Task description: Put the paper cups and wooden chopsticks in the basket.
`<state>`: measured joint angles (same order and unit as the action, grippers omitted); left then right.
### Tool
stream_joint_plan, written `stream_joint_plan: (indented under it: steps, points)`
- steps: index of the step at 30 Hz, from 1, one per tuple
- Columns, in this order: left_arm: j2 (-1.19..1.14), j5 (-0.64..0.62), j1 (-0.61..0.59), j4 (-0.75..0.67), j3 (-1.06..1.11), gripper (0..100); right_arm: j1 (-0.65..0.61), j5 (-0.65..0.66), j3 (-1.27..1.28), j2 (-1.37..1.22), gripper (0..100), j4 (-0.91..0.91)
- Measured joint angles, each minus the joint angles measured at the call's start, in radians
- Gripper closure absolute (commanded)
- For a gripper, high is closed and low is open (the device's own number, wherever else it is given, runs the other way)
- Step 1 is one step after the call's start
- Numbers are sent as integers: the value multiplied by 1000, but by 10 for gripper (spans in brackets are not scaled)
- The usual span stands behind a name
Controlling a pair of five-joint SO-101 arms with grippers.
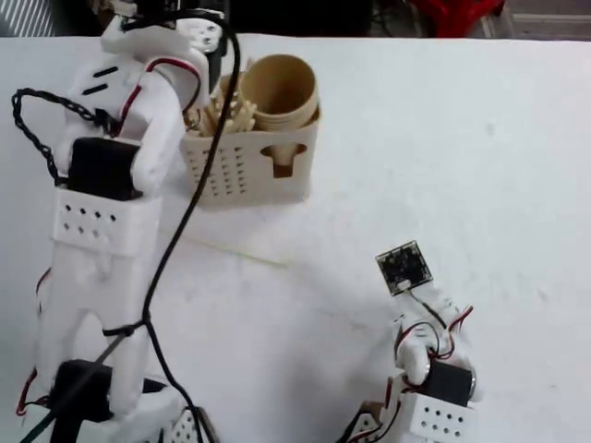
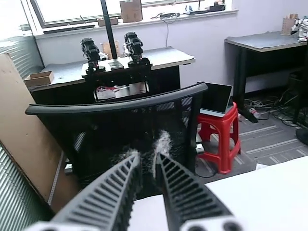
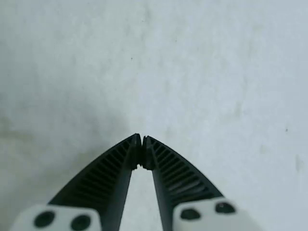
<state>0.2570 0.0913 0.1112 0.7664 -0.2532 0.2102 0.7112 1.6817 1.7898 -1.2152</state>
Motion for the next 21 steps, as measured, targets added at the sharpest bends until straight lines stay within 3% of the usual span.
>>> stream_joint_plan:
  steps: [9, 16, 21]
  points:
    - [0, 0, -15, 54, 0, 924, 0, 0, 0, 0, 981, 0]
    - [3, 0, -11, 245, 0, 924, 0, 0, 0, 0, 981, 0]
    - [107, 0, 66, 410, 0, 924, 0, 0, 0, 0, 981, 0]
